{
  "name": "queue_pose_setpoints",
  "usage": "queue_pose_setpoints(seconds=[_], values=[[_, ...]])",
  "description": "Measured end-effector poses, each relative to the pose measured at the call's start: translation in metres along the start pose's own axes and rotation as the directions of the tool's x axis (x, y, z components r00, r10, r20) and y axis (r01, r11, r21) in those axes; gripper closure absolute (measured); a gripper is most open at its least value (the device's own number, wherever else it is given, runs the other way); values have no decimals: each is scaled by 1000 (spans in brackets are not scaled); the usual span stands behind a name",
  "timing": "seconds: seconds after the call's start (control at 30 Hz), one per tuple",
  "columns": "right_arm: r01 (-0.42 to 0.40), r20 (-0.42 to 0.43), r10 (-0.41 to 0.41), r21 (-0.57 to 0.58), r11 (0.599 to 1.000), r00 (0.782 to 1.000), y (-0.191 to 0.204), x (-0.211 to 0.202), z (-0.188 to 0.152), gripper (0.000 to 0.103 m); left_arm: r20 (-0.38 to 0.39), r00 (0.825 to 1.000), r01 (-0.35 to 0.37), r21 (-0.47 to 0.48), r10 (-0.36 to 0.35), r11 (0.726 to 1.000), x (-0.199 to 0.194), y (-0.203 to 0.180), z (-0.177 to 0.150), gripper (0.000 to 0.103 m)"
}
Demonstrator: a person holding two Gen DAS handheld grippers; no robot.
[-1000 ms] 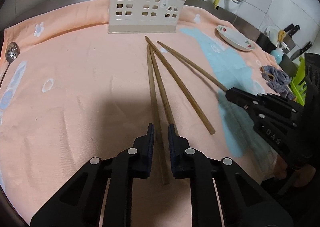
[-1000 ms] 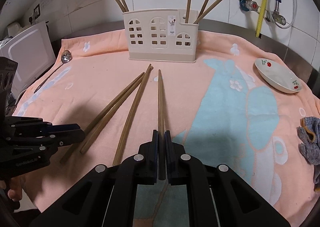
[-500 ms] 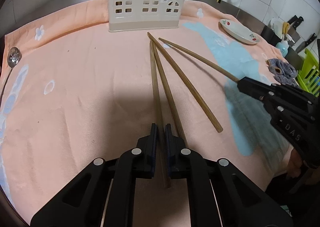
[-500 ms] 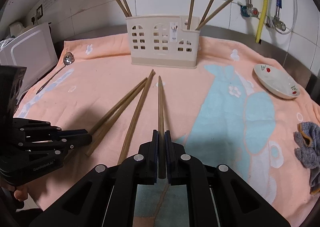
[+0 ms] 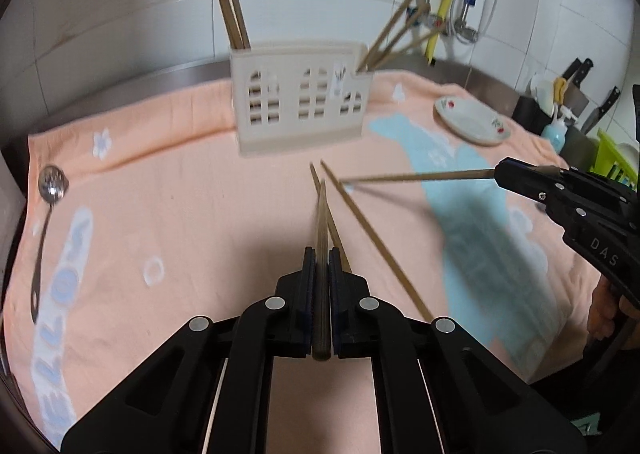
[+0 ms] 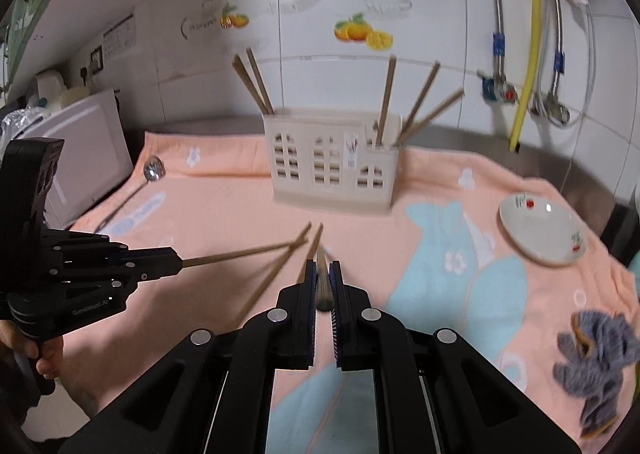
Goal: Organize utensils
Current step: 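Raise both held chopsticks up to the white holder with both tools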
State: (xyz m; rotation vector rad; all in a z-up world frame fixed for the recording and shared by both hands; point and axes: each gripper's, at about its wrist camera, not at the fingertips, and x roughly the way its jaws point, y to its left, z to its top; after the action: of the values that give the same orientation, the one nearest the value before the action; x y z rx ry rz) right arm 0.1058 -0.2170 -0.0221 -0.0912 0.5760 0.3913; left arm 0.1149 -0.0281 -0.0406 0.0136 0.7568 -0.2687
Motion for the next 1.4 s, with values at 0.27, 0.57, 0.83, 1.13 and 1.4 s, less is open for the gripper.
queue_pose_setpoints(seconds=[0.27,0.57,0.83,1.13,1.4], values=[[-42,35,43,-14,999,998,-9,-3,44,97,53,998,14,25,-15,1000,-9,5,35,98],[-86,45,88,-43,995,995,-19,-5,100,97,95,995,10,74,-17,997,-13,6,84,97],[-83,79,89,-72,994,993,-37,-19,159,97,153,988,-1,115,-16,993,-27,3,142,98],[-38,87,46,-100,994,995,-48,-19,195,97,284,959,-36,132,-3,991,-62,0,201,98],[13,74,-4,-115,993,997,-54,-5,213,97,378,923,-111,84,71,990,-65,6,247,98]])
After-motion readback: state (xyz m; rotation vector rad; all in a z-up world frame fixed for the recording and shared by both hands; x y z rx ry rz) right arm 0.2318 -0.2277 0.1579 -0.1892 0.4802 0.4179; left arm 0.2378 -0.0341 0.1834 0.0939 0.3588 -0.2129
